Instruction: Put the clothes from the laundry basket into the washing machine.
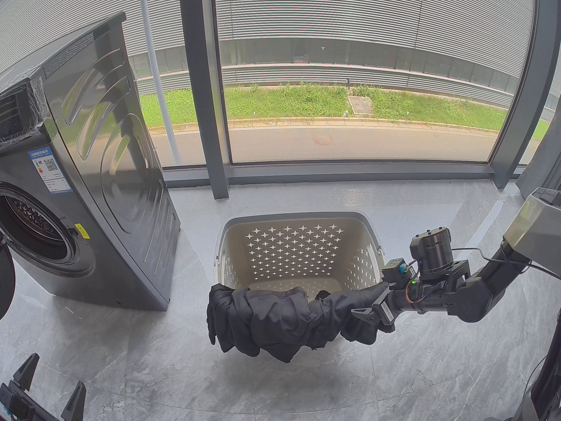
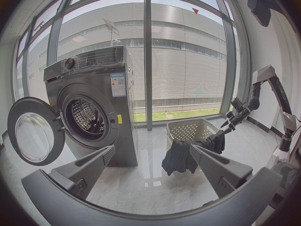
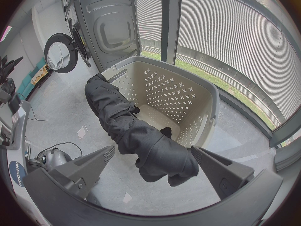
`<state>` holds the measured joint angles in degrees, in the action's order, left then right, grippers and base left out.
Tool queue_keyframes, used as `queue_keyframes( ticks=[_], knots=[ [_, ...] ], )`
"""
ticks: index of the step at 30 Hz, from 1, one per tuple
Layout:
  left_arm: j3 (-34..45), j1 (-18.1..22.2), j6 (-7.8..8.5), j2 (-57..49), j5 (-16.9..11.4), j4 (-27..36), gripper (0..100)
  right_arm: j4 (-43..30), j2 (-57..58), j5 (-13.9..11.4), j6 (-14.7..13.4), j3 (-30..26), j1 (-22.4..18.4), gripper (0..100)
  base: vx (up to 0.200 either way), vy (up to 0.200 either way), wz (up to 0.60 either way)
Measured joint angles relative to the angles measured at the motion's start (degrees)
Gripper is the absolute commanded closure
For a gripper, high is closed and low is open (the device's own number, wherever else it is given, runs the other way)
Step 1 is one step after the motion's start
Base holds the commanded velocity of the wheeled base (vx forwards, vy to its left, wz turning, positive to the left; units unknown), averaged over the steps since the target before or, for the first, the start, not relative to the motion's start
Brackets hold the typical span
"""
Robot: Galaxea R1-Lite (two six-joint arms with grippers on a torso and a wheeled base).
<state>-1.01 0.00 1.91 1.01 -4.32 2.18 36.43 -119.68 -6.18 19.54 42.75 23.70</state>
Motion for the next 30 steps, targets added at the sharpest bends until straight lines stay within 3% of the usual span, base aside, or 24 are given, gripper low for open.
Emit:
queue_keyframes(
  ticks=[17,30],
  knots=[
    [0.00,0.00,0.00,0.00,0.00,0.02,0,0.22,-8.98,-0.22,-0.09,7.63,0.02,0,0.000,0.000,0.00],
    [0.00,0.00,0.02,0.00,0.00,0.02,0,1.05,-11.97,-0.22,0.09,9.67,0.48,0,0.000,0.000,0.00]
  ],
)
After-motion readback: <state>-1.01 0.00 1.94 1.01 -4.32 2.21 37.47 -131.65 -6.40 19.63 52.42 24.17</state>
